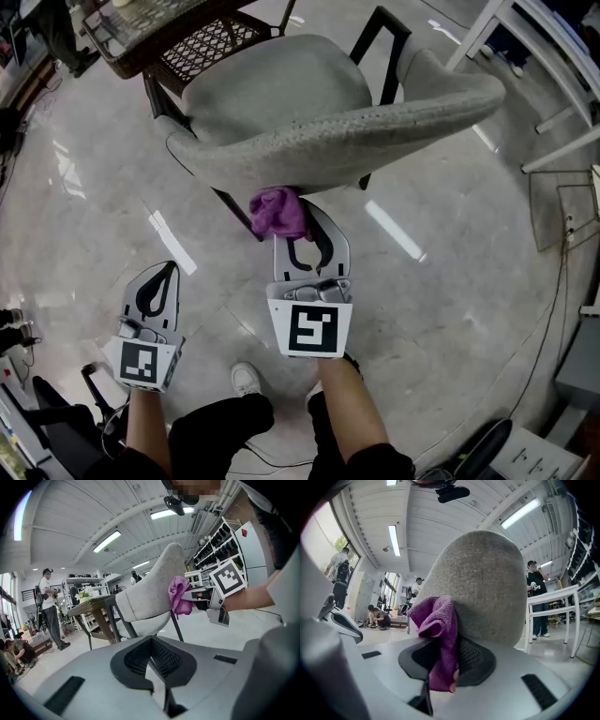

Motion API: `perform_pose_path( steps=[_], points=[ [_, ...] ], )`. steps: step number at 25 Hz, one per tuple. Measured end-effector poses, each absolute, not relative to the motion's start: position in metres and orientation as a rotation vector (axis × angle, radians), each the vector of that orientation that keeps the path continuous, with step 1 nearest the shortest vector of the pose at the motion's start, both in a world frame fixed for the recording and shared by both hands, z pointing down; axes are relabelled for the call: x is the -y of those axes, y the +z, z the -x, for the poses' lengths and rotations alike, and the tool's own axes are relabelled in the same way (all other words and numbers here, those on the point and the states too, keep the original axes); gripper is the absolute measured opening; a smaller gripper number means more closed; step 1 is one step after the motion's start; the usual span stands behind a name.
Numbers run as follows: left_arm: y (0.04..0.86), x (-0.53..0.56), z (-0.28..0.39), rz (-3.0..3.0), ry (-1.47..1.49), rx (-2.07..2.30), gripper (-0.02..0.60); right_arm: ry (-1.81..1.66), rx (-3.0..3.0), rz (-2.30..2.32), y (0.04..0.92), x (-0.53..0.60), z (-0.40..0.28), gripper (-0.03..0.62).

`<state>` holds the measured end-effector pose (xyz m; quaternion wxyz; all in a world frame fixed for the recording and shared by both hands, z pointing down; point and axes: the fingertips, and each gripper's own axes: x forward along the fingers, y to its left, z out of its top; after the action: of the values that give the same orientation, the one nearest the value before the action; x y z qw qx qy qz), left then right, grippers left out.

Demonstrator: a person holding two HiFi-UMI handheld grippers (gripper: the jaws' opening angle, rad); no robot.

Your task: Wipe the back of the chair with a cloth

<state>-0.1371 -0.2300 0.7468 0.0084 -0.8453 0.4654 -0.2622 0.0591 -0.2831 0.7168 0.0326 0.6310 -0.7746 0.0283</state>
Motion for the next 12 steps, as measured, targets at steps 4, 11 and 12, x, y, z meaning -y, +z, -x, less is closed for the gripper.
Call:
perform_pose_path(
  steps=[4,11,12],
  points=[
    [0.752,0.231,0.114,2.667,-0.817,-1.406,0.009,0.074,2.325,-1.993,0.721,0.279,-0.09,0.098],
    [0.752,0.234,0.093,2.666,-0.784,-1.348,0.009,0.122,2.219,-2.204,0.723,0.283,-0.165,0.097],
    [0.752,0.235,0.092,2.669,-0.791,-1.348,0.009,0.146,2.225,-2.235,0.723,0.284,-0.176,0.097]
  ],
)
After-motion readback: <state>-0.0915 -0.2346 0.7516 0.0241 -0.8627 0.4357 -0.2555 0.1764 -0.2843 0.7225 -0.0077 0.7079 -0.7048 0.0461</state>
